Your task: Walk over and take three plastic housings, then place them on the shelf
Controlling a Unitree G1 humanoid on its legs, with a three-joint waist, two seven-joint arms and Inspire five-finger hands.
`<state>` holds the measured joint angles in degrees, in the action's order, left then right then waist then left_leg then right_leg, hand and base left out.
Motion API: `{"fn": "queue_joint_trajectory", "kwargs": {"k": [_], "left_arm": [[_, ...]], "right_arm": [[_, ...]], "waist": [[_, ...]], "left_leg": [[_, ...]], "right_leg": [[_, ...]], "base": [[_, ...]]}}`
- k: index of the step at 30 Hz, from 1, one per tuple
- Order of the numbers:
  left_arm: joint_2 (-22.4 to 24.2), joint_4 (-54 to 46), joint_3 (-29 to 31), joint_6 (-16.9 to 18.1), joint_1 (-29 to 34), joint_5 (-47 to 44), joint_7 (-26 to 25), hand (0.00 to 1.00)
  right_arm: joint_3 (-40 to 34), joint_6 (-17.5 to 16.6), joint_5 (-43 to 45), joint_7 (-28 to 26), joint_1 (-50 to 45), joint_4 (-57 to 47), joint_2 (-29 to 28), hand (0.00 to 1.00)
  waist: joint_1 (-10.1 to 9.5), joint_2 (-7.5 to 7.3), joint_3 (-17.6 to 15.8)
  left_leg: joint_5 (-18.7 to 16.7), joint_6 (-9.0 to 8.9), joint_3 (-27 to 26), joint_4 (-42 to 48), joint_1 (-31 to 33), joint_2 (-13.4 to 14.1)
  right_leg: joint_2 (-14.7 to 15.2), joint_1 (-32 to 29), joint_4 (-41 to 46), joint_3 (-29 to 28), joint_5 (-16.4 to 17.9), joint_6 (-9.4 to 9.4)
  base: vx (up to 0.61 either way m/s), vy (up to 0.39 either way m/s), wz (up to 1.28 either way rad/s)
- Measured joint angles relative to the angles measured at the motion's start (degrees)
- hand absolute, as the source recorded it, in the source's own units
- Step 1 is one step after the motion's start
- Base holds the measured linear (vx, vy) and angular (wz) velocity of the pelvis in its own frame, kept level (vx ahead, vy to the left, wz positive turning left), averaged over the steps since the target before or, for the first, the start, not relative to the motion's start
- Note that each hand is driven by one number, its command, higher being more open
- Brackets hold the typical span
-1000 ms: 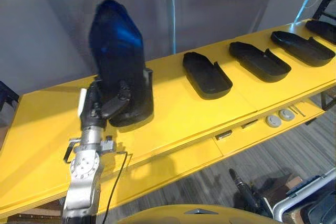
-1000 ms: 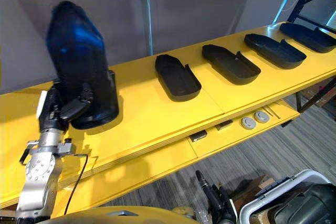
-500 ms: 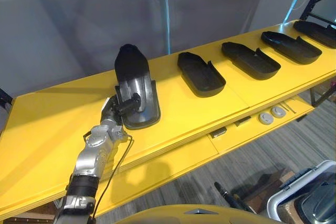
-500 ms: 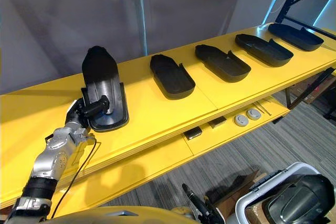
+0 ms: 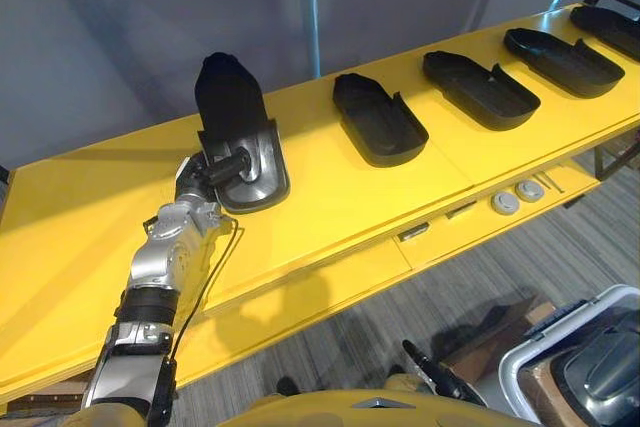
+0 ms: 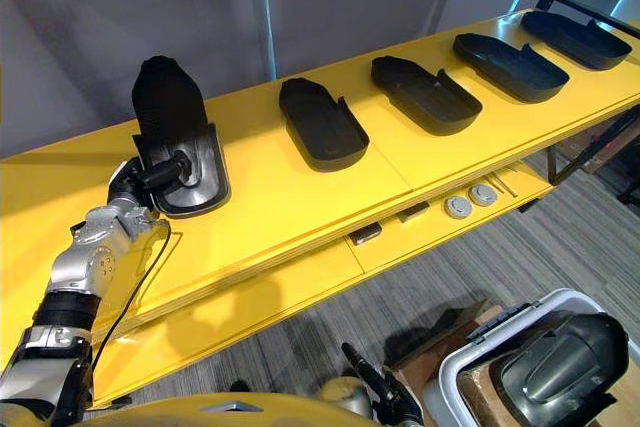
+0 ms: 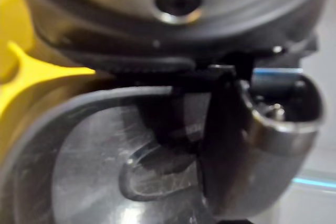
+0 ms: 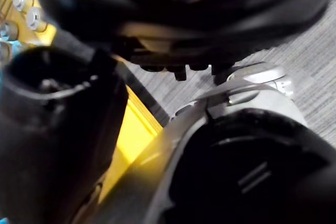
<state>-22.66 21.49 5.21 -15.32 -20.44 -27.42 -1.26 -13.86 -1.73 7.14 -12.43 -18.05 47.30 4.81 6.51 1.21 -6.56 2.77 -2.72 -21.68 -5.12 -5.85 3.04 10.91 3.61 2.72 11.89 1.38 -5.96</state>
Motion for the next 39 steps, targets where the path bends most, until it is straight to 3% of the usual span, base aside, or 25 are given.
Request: {"fn": "queue_joint_trajectory", "kwargs": {"k": [13,24,33,39], "left_arm": [[-0.22,4.04,0.34,-0.73,-1.96,0.02,1.2,1.0],[3.07,1.72,0.39,0.41,-0.4,-1.81,-0.92,1.0],[5.76,-2.69,-0.1,5.57,3.17,1.76,-4.53,1.0],[6.21,-8.96,-1.9,6.91,5.53,7.83,-11.77,1.0]], "right_arm": [[-0.71,-0.27,0.0,0.74,2.95,2.75,0.0,1.0],[-4.06,-0.1,0.0,3.22,4.91,5.98,-0.08,1.0],[-5.54,-0.32,0.14,6.79,7.55,6.53,-0.46,1.0],[-7.15,-0.42,0.19,6.85,7.1,7.24,-0.67,1.0]], "waist": [[0.11,-1.14,-1.1],[-0.07,-0.88,-0.88],[-0.17,-1.28,-1.08],[-0.17,-1.34,-1.05]], "left_leg": [[-0.6,-0.62,0.11,-0.03,-2.7,0.04],[-0.61,-0.65,1.56,-0.04,-2.72,-0.02],[-0.7,-0.77,1.72,-0.06,-3.6,0.07],[-0.68,-0.88,1.66,-0.05,-3.36,0.38]], "right_leg": [[-0.24,3.51,-2.05,0.47,0.09,0.12],[-0.27,5.36,-3.04,2.29,0.07,0.1],[-0.41,6.38,-3.73,2.77,0.09,0.13],[-0.58,6.41,-3.54,2.5,-0.15,-0.24]], "base": [[0.01,0.005,0.0],[0.02,0.001,0.07],[0.01,0.001,0.01],[0.0,-0.001,0.01]]}}
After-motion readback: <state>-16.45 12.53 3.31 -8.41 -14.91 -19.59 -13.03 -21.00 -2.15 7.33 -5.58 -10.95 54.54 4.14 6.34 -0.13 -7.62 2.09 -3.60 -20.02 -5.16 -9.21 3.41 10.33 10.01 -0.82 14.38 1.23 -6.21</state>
